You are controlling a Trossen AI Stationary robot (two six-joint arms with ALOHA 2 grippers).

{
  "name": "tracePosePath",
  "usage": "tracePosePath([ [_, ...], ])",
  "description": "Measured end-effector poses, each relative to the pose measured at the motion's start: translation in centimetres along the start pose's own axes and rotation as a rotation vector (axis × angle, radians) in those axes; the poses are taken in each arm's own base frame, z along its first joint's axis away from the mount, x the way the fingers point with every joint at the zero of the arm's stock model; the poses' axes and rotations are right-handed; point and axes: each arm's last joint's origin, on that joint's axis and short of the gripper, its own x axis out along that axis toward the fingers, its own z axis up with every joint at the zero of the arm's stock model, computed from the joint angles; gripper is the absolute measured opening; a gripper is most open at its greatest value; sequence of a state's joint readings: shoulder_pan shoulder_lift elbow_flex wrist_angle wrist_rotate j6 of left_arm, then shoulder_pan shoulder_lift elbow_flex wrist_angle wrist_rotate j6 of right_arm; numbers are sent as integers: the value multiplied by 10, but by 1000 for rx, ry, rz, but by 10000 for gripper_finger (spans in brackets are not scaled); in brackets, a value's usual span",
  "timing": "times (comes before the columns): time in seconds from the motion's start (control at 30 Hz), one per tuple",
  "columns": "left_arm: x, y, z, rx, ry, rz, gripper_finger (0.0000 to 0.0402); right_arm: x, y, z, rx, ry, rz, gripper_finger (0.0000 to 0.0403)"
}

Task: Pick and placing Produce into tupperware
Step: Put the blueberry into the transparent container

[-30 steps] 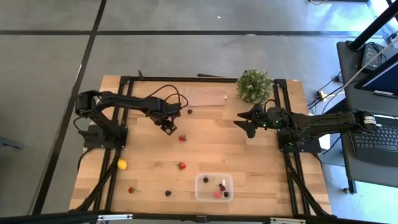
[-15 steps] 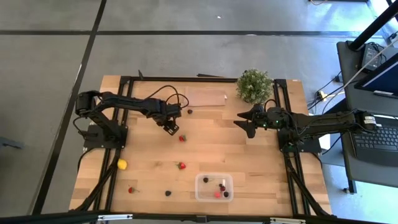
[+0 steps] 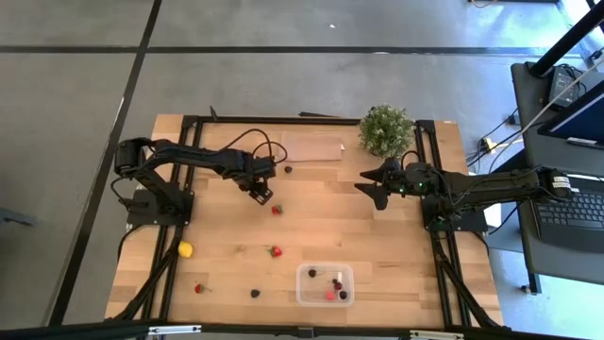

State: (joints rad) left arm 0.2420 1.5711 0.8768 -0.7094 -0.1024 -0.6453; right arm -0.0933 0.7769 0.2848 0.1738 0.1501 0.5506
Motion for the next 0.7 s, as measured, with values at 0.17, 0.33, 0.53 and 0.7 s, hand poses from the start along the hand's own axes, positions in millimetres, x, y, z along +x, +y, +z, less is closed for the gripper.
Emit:
tracePosePath([
  [0.17,0,0,0,0,-4,-3,172,0,0,0,-5,0,0,291],
  [0.33,0,0,0,-6,-4,-3,165,0,0,0,-7,0,0,291],
  [0.53,4,4,-2,-31,8,9,161,0,0,0,-8,0,0,291],
  [0.7,13,12,-8,-53,37,27,166,0,0,0,-9,0,0,291],
])
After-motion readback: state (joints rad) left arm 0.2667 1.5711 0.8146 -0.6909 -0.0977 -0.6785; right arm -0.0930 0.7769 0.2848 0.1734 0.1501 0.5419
